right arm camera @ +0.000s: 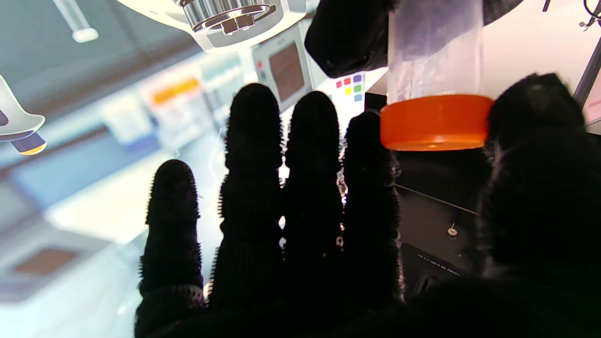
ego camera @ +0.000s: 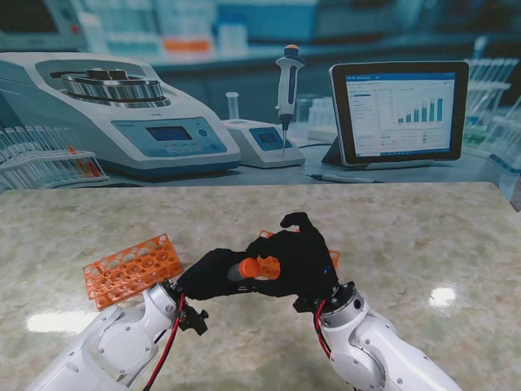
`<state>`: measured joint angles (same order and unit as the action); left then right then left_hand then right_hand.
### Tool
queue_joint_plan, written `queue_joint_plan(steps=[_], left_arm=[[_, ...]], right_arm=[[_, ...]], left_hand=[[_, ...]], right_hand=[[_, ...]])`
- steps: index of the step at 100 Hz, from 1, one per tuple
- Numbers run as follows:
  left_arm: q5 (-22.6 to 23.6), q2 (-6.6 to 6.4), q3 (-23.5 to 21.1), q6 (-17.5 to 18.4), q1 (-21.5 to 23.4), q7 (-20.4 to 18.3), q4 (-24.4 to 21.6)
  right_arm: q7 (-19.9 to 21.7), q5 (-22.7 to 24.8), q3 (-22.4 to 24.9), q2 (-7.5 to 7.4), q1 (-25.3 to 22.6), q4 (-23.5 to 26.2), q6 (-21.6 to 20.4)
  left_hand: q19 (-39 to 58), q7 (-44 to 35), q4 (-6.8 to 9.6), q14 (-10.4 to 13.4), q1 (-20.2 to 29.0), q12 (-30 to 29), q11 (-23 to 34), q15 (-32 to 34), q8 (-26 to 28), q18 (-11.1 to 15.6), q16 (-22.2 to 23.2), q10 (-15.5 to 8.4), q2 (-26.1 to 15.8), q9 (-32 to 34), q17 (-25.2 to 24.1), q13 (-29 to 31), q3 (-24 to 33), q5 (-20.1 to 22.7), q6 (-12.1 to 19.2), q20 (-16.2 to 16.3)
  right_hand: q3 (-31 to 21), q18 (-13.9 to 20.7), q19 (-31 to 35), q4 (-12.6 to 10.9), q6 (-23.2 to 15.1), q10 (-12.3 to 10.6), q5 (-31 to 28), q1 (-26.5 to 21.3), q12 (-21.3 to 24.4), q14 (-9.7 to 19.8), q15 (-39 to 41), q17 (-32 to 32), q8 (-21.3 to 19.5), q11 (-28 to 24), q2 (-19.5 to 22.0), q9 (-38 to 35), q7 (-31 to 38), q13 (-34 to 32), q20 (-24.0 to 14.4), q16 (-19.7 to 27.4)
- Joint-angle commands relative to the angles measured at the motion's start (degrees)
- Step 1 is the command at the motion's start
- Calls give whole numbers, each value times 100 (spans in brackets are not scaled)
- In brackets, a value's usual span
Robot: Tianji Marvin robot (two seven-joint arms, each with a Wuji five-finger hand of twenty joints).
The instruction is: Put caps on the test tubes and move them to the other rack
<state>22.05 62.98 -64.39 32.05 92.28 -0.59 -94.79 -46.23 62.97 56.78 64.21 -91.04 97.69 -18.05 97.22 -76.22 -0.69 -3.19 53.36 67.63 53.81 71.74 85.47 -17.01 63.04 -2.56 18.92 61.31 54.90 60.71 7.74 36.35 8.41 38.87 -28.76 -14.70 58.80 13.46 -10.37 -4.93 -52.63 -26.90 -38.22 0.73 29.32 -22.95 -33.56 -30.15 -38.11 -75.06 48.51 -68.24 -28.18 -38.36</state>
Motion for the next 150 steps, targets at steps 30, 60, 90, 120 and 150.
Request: queue_joint_plan(steps=[30,60,90,120,150], left_arm=[[18,25,14,22,13,0,-95],[19,27,12,25,17,7,-94],[18,24,21,36,7,-3,-85],[5,19,31,27,-2,-28,-84],[5,18,34,25,-2,-32,-87]], right_arm=[[-165,-68,-148,108,37,-146,278],[-148,-136,-198,136,94,-194,392],[-45,-268,-224,174,147,-228,507],[61,-401,-194,205,145,-227,574],[182,-463,-117,205,69,-149,567]], left_hand=[[540,-186,-26,197,201,55,-44,-56,335,437,-20,-265,-235,-134,113,-34,-15,80,272,115],[539,-186,-26,197,196,51,-45,-56,334,436,-20,-261,-238,-129,112,-34,-17,81,274,116],[538,-187,-24,198,194,48,-46,-58,334,435,-20,-260,-239,-127,91,-34,-15,84,273,119],[552,-188,-25,198,189,49,-44,-58,333,439,-20,-260,-239,-125,92,-34,-15,87,275,125],[551,-188,-25,204,193,48,-45,-70,332,443,-28,-261,-232,-126,94,-25,-12,85,277,122]], right_hand=[[-639,137,167,-159,-1327,-313,-892,-177,-236,125,431,-53,-698,-450,171,-244,646,-335,-178,-183],[-700,151,236,-257,-1278,-361,-1164,105,-360,117,594,-87,-961,-756,270,-341,728,-419,-216,-247],[-1119,171,291,-650,-1282,-395,-1573,816,-317,128,747,-173,-1839,-965,412,-533,911,-552,-232,-235],[-1087,173,291,-571,-1318,-381,-1724,1452,-239,90,729,-205,-2130,-883,783,-560,1166,-546,-217,-209],[-728,123,166,-617,-856,-133,-990,1988,-77,-70,307,-1,-2012,-324,1435,49,371,-61,-202,-127]])
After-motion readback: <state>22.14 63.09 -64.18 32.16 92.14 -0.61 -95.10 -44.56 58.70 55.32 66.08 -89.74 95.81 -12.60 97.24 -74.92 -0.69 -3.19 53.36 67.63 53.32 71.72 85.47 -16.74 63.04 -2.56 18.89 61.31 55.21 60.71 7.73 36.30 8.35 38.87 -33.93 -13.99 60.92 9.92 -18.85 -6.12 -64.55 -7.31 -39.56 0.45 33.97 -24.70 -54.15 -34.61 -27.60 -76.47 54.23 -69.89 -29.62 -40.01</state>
